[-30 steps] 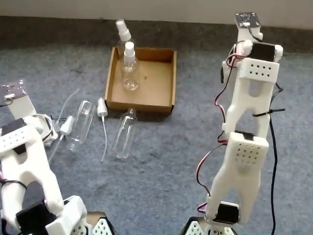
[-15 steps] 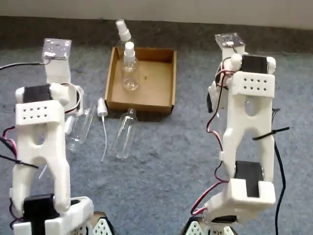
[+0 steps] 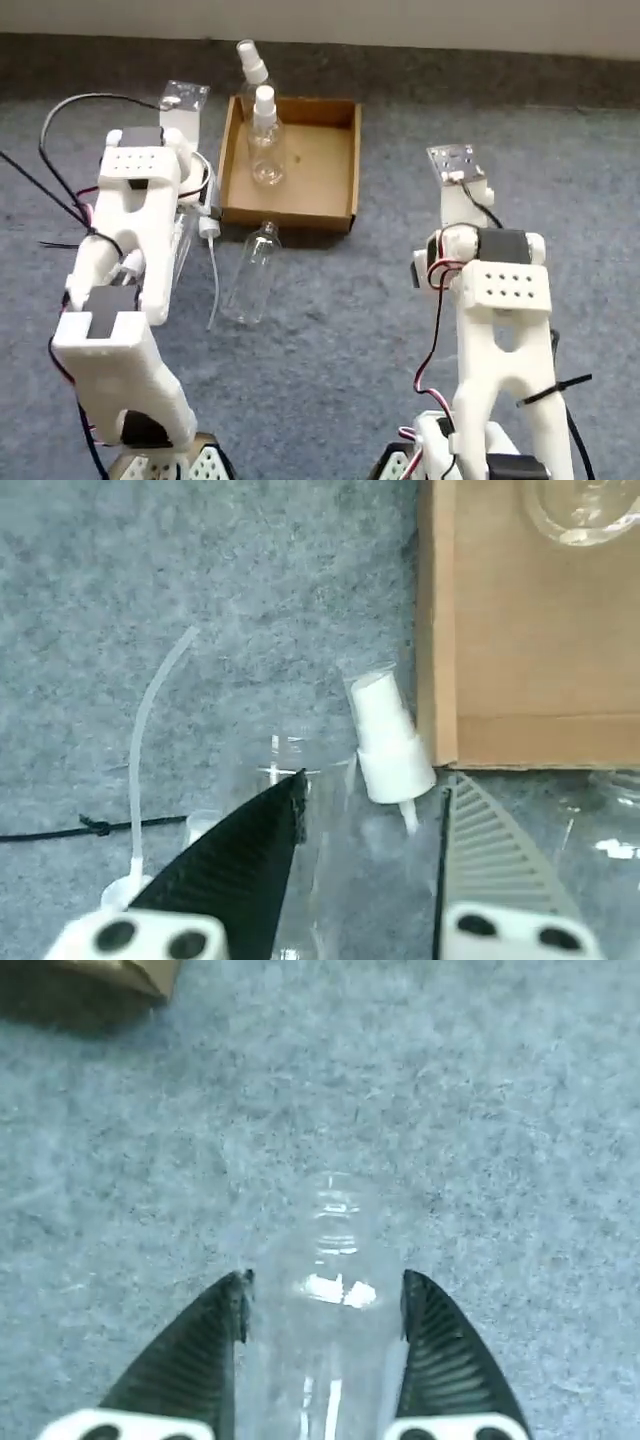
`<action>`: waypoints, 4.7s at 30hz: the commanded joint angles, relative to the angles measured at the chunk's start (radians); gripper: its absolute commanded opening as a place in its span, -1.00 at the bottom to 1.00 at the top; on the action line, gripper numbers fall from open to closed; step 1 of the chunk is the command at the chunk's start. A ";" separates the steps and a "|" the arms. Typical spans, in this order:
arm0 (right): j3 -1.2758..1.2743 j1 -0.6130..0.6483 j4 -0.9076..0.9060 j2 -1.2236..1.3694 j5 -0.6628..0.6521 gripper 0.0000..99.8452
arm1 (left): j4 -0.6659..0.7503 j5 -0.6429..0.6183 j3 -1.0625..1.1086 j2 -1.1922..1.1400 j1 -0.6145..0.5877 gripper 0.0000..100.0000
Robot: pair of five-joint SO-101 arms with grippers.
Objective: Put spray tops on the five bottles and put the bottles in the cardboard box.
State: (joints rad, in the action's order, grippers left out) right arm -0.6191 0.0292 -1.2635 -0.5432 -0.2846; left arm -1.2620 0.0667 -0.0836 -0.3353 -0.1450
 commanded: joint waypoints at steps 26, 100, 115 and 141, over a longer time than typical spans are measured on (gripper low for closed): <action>-0.019 0.007 0.030 -0.065 0.008 -0.91 | -0.052 0.008 -0.263 -0.272 0.019 -0.76; -1.030 0.495 0.811 -1.294 0.052 -0.99 | 0.044 -0.316 -0.093 0.849 0.545 -0.82; -0.987 0.489 0.811 -1.293 0.054 -0.99 | 0.180 -0.322 0.211 0.858 0.708 -0.81; -0.694 0.476 0.766 -1.020 0.138 -0.99 | 0.087 -0.315 0.050 0.966 0.524 -0.61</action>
State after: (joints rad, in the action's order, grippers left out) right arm -1.3848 0.5109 -0.4979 -1.5666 -0.1573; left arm -1.1761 -0.2417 0.0483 0.6728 0.4212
